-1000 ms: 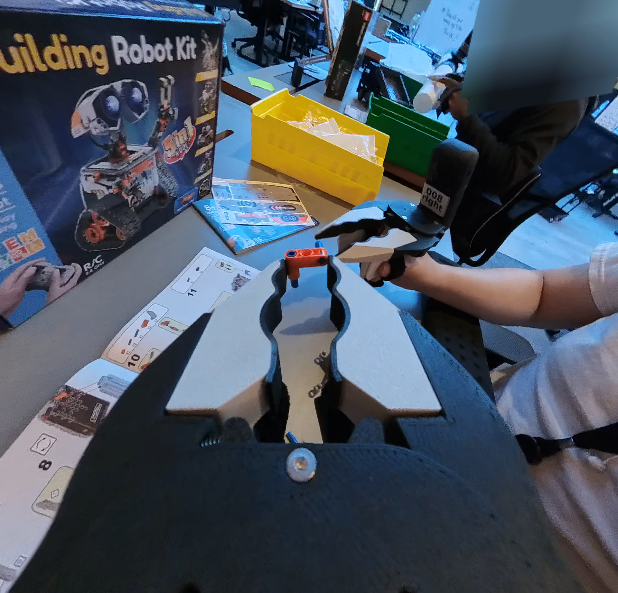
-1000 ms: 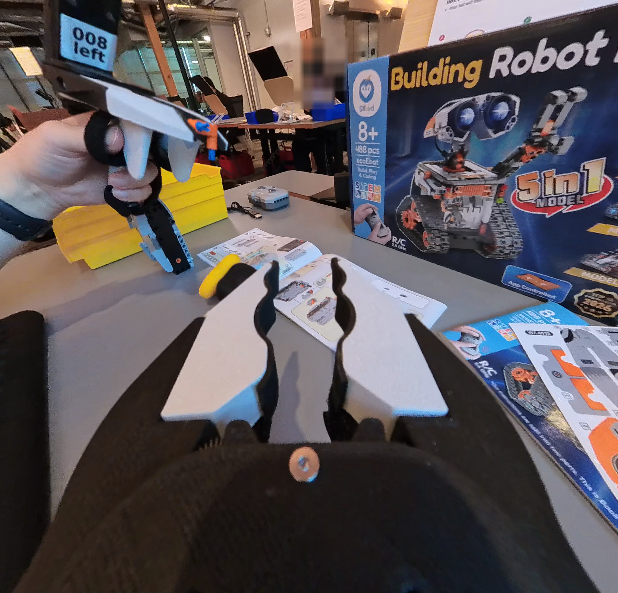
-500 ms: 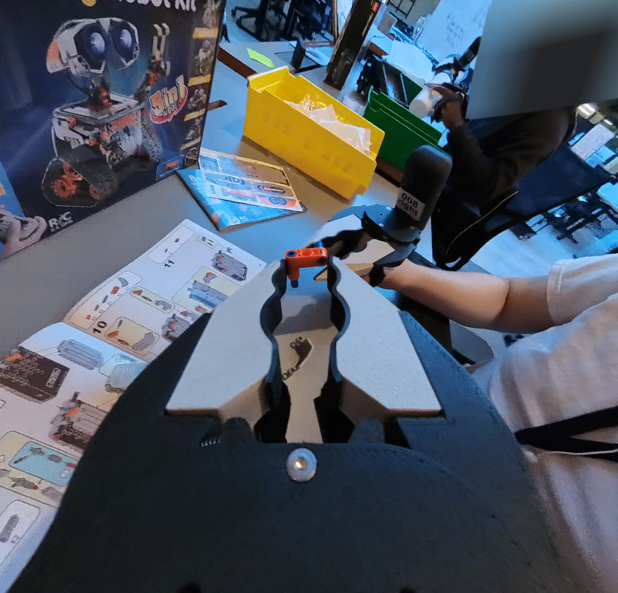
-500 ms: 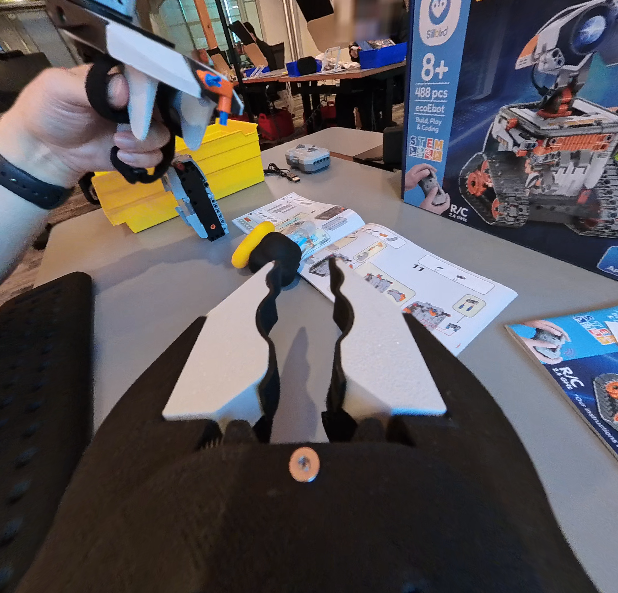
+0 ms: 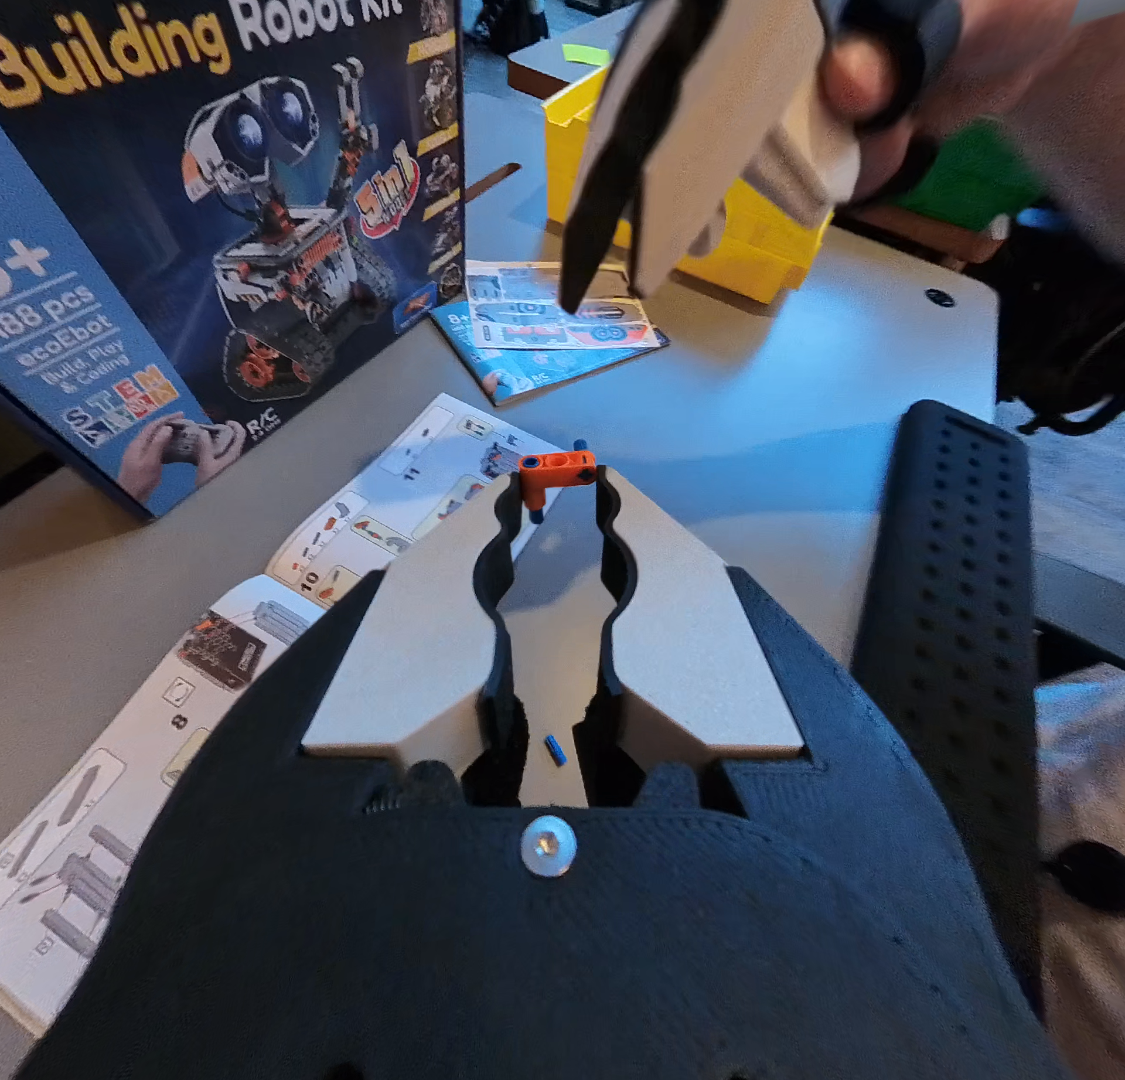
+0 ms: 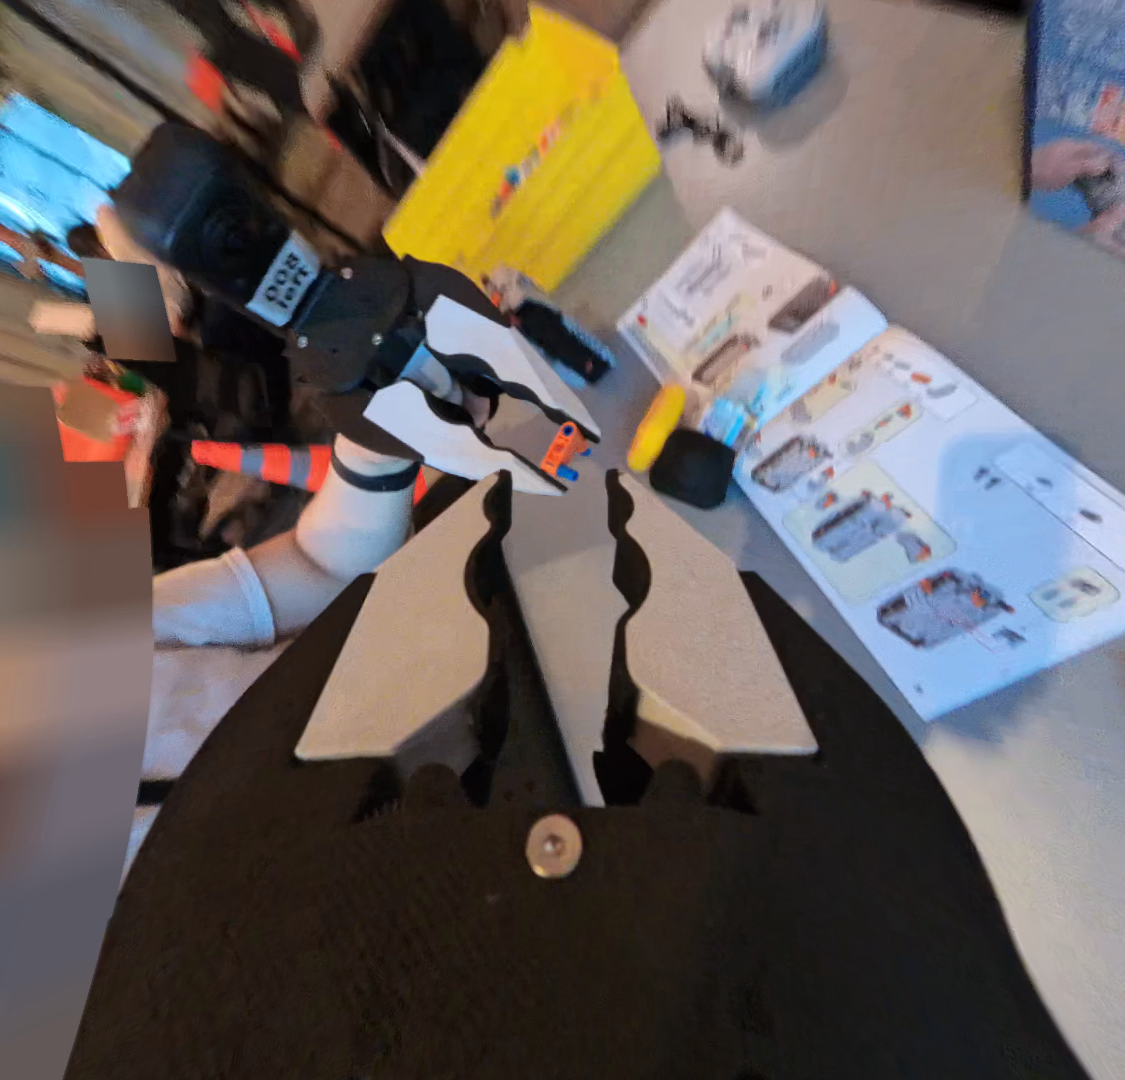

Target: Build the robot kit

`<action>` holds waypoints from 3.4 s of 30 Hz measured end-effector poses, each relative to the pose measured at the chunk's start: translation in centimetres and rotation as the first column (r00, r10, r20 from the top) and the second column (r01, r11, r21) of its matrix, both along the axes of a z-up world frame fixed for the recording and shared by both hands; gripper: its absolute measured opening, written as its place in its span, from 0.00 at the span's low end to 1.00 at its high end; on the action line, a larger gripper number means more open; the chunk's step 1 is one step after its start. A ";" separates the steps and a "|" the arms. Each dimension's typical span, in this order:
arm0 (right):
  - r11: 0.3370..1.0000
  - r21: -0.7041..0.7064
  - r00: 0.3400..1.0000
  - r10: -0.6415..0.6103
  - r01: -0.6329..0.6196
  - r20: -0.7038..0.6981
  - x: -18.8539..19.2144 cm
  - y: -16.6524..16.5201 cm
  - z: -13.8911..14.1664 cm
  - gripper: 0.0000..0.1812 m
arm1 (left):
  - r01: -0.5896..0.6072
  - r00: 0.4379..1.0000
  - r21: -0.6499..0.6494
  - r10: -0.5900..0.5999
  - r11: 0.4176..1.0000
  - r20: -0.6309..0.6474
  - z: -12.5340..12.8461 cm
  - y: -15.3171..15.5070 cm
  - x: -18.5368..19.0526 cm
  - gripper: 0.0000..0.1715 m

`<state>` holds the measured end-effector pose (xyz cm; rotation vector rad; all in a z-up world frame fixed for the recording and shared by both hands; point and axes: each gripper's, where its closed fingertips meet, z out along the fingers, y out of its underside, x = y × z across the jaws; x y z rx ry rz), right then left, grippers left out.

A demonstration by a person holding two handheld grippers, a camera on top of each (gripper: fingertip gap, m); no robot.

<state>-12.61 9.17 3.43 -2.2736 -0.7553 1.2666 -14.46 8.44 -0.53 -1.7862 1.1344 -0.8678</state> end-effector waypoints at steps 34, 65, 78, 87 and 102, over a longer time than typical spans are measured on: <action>0.983 -0.165 0.738 0.166 -0.075 0.654 -1.1 -0.1 -4.4 0.03 | -0.172 0.985 0.158 0.168 0.972 0.034 0.3 0.4 2.5 0.13; 0.984 -0.136 0.755 0.177 -0.117 0.632 -6.2 0.3 1.5 0.04 | -0.220 0.969 0.223 0.187 0.950 0.160 4.4 1.4 -2.8 0.01; 0.982 -0.131 0.762 0.189 -0.137 0.619 -7.1 0.4 1.5 0.04 | -0.247 0.960 0.224 0.206 0.943 0.192 4.7 1.6 -3.4 0.01; 0.978 -0.163 0.787 0.200 -0.128 0.584 -7.1 0.2 1.4 0.04 | -0.251 0.957 0.212 0.209 0.945 0.203 4.6 1.6 -3.5 0.01; 0.982 -0.140 0.779 0.186 -0.126 0.599 -7.0 0.6 1.5 0.04 | -0.268 0.952 0.201 0.228 0.942 0.202 4.4 1.8 -3.6 0.01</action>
